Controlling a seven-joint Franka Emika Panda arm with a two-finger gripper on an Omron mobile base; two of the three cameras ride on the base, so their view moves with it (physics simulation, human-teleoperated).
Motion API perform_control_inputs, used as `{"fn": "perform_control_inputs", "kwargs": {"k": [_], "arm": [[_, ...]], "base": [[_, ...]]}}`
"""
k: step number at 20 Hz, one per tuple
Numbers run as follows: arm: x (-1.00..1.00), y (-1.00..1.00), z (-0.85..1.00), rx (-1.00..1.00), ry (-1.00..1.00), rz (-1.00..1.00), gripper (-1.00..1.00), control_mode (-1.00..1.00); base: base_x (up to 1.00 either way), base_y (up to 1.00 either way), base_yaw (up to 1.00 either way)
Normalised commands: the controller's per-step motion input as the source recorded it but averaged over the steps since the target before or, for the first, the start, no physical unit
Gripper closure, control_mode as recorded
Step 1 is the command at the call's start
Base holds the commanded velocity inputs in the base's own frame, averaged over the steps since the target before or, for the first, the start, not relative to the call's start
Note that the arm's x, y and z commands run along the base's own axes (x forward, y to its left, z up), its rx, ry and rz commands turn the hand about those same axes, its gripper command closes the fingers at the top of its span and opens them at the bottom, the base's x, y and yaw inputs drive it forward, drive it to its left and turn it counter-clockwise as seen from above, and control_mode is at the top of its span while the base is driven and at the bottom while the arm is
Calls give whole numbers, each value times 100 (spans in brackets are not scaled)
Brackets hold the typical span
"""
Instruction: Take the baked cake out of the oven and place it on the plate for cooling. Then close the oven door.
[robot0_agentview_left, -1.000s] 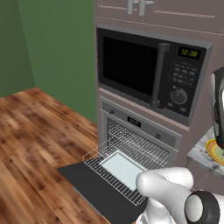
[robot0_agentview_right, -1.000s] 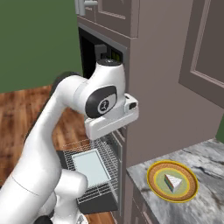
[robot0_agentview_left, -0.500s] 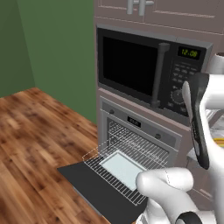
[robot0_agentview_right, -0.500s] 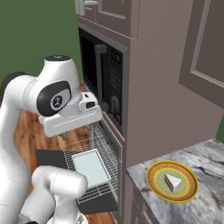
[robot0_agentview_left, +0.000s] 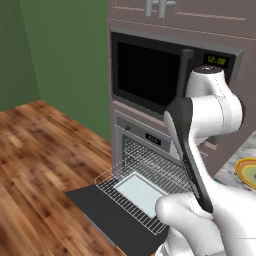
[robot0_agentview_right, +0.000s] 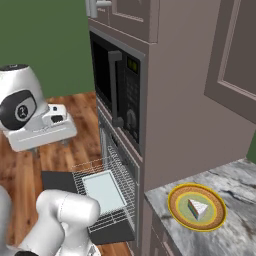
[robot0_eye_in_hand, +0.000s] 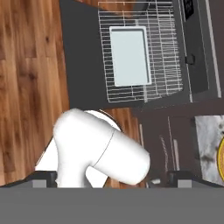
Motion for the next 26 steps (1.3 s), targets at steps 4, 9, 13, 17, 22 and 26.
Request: {"fn": "perform_control_inputs", "kwargs": {"k": [4,9,13,17,22,26], "arm": [[30,87,-21,0,1,-2,-100,-100],[37,75,-38,0,8,0,-100,-100],[52,50,-60,-1,15,0,-100,-100],[57,40,-73,0,17,0,-100,-100],[49,33,-78,0,13,0,-100,-100],[41,35,-82,-1,8,0,-100,-100]], "base": [[0,0,0],[0,0,0],[0,0,0],[0,0,0],[0,0,0],[0,0,0]]}}
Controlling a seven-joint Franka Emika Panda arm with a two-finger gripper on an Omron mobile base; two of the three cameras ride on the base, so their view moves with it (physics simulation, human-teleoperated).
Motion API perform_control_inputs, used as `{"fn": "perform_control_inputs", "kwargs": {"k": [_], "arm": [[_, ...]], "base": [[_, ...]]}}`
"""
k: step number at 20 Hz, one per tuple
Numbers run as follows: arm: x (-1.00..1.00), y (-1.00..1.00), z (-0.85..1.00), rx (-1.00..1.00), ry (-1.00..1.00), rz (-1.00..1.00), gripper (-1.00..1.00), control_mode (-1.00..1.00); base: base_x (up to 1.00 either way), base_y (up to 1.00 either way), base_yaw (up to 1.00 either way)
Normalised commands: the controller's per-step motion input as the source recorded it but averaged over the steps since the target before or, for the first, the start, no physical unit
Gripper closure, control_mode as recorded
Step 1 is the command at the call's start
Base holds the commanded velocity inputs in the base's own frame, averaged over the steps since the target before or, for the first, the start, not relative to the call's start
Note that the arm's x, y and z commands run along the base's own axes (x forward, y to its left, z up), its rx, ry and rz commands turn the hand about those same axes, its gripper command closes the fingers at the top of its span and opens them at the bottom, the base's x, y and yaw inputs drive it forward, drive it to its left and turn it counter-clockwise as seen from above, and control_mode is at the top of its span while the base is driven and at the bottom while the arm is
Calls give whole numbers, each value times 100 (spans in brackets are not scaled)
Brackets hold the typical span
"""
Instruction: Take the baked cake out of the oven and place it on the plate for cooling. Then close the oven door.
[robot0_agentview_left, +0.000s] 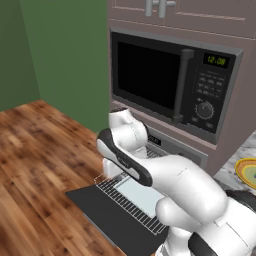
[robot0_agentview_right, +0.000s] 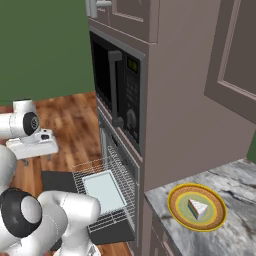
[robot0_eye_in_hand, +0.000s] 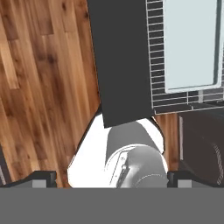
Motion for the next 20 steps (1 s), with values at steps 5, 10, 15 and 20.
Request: {"fn": "perform_control_inputs", "kwargs": {"k": [5,10,15,20], "arm": [[39,29,-83,-4,5,0,-100,-100],[32,14,-78,-1,0,0,-100,-100],[35,2,-78,0,3,0,-100,-100],[34,6,-79,0,5,1,-100,-100]], "base": [[0,0,0],[0,0,0],[0,0,0],[0,0,0]]}}
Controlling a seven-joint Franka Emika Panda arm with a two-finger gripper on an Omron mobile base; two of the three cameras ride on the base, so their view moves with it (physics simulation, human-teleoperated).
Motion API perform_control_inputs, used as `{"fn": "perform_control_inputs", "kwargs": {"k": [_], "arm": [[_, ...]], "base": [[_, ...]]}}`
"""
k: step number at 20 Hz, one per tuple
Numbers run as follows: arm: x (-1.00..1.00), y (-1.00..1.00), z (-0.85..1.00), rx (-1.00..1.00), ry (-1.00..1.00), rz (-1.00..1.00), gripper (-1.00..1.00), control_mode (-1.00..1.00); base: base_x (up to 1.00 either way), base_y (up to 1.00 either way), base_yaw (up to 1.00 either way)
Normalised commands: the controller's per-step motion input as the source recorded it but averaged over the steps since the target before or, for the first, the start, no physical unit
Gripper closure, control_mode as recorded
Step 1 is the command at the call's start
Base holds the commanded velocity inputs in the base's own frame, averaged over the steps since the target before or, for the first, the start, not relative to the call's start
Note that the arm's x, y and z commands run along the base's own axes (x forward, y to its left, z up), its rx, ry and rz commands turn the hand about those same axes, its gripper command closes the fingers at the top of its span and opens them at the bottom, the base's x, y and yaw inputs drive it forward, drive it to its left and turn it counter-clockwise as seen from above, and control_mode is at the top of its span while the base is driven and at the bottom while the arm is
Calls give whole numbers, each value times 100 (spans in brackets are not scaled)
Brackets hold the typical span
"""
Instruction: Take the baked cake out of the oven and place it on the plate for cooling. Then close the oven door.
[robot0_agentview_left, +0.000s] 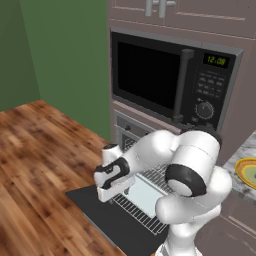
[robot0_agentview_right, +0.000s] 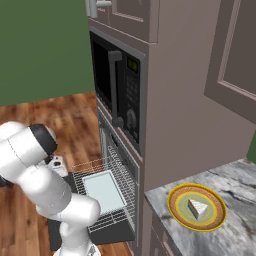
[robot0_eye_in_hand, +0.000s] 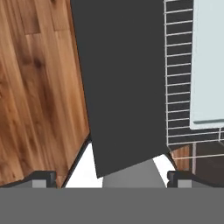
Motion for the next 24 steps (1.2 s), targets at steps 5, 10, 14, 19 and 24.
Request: {"fn": "perform_control_inputs", "kwargs": {"k": [5,10,14,19,24], "arm": [[28,18,-72,0,4,0,-100,-100],[41,20,-67,0,3,0,-100,-100],[55,15,-57,0,2,0,-100,-100],[65,11,-44,0,2,0,-100,-100],[60,14,-44,0,2,0,-100,-100]], "base": [[0,0,0],[0,0,0],[0,0,0],[0,0,0],[0,0,0]]}}
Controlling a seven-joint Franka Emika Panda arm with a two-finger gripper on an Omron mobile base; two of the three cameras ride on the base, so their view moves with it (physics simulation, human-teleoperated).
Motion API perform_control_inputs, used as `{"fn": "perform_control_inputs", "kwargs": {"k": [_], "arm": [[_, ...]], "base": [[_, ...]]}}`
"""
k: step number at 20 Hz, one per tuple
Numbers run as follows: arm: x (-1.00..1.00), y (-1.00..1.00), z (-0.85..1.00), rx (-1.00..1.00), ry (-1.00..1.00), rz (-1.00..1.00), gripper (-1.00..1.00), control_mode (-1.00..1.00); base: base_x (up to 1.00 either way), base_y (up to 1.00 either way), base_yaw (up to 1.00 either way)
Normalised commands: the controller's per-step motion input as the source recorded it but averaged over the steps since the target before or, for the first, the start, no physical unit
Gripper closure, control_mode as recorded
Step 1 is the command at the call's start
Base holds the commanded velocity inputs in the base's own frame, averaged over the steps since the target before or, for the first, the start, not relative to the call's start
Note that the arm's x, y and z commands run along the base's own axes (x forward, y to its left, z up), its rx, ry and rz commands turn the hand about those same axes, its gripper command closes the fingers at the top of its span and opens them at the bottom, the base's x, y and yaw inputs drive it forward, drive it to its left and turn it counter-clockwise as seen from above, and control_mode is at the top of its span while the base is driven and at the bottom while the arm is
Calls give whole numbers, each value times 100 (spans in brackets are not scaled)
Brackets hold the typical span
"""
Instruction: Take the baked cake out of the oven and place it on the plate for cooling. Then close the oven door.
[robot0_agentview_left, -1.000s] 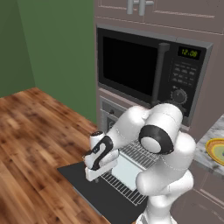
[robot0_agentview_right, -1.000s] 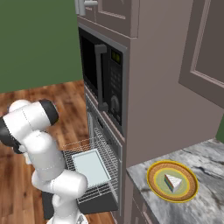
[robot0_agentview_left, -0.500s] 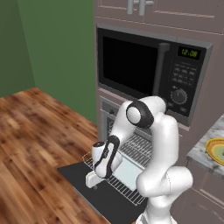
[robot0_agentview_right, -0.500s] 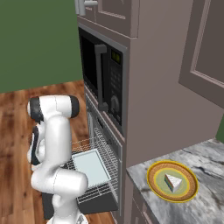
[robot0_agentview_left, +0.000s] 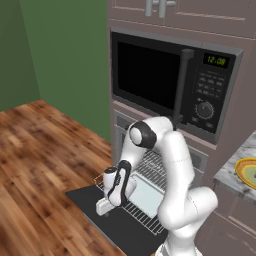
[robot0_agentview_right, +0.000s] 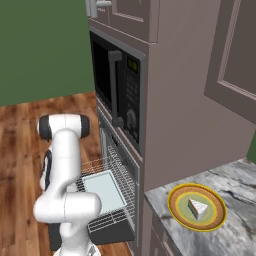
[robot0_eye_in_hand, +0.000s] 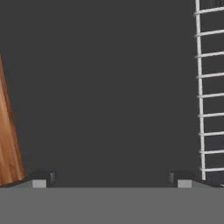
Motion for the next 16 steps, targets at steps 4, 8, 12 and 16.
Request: {"fn": "perform_control_inputs", "kwargs": {"k": [4,8,12,16], "arm": [[55,6,-38,0,0,0,-100,-100],[48,0,-34,0,0,0,-100,-100],[40,0,-35,0,1,0,-100,-100],[35,0,-35,0,1,0,-100,-100]], "base": [[0,0,0],[0,0,0],[0,0,0],[0,0,0]]}}
